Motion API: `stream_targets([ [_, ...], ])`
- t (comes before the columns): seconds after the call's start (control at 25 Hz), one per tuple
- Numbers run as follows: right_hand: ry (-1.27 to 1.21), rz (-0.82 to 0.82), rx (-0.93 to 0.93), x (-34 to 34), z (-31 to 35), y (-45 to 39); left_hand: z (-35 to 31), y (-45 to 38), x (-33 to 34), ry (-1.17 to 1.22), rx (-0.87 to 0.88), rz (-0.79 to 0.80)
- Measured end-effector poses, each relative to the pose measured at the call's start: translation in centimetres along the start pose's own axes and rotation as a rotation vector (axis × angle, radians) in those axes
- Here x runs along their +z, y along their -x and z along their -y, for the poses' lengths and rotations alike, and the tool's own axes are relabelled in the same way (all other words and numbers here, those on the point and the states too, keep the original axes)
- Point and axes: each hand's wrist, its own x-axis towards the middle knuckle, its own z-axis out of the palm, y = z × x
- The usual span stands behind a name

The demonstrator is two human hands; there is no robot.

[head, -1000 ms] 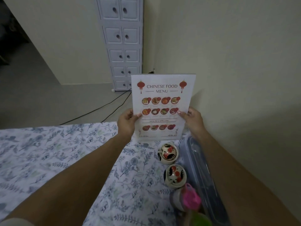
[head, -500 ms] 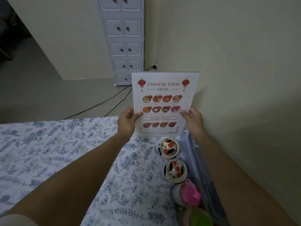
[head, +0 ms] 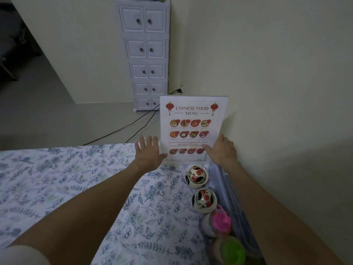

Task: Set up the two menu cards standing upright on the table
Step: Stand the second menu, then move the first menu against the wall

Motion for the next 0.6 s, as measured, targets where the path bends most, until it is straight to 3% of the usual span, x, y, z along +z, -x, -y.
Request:
stream_targets([
  [0.12,0.107,0.03,-0.021,-1.1,0.6,2.5,0.6,2.5,-1.5,-0.146,0.099,0.017],
  [0.28,0.165,0.05,-0.075,-2.7,1.9,6.6,1.3,6.1,-4.1,-0.167,0.157,-0.003],
  [0.6,0.215,-0.078,-0.102,-4.6,6.7,21.6,5.6,18.7,-8.8,-0.161,0.242,-0.07],
])
